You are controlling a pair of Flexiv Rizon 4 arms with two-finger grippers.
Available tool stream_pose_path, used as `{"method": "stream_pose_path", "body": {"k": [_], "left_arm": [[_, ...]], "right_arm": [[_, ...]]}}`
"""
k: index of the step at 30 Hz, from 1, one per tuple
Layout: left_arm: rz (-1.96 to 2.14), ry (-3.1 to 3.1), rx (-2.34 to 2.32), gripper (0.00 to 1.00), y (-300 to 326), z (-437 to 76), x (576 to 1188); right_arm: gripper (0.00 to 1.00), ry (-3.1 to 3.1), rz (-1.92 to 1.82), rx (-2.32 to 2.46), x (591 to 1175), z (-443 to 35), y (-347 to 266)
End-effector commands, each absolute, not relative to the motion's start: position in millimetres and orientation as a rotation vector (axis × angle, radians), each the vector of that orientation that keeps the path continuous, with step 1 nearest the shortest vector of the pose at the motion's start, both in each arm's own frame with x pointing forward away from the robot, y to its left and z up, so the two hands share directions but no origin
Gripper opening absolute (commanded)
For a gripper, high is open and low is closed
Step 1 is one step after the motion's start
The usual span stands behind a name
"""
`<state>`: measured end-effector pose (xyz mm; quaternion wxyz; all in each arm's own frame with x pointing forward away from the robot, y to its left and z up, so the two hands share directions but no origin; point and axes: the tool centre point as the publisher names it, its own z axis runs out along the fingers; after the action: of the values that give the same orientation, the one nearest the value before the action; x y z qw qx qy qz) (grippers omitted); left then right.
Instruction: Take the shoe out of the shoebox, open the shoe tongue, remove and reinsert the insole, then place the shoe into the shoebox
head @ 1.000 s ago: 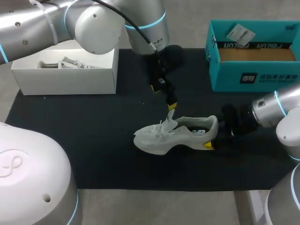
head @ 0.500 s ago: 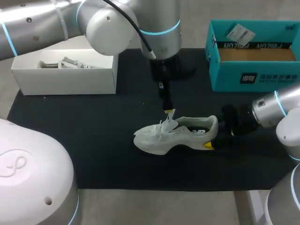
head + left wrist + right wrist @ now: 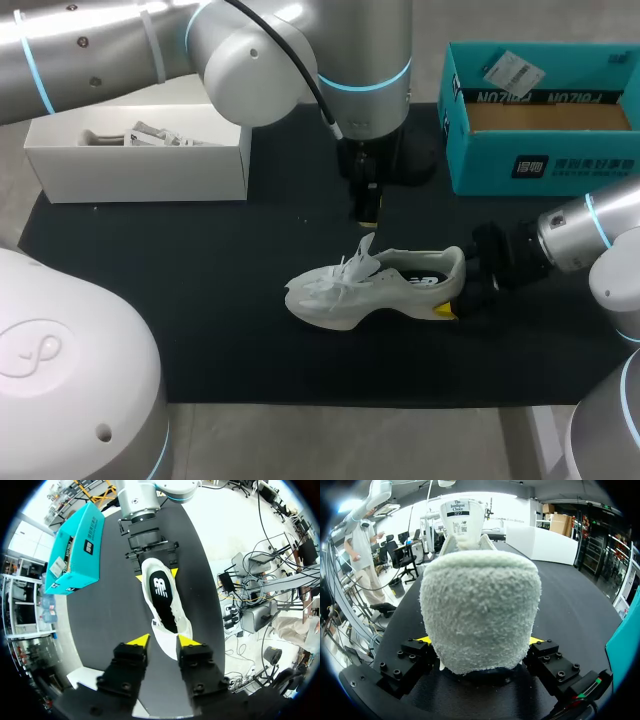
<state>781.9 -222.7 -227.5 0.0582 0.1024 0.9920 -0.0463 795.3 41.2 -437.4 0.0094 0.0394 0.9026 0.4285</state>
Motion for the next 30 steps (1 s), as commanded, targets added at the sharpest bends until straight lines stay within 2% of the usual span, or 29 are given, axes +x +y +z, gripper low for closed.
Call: {"method": "stream_pose_path", "body": {"k": [1,15,30], "left_arm": [[-0.138,3.008,0.312,0.0,-223.5,-227.8,782.7],[-0.138,3.008,0.312,0.0,-223.5,-227.8,782.7],[-0.19,2.999,0.213,0.0,-264.2,-280.1,783.9]], "right_arm": [[0.0,2.818,1.334,0.125,796.2,-441.2,42.7],[0.0,2.818,1.334,0.125,796.2,-441.2,42.7],[0.0,2.818,1.334,0.125,796.2,-441.2,42.7]]}}
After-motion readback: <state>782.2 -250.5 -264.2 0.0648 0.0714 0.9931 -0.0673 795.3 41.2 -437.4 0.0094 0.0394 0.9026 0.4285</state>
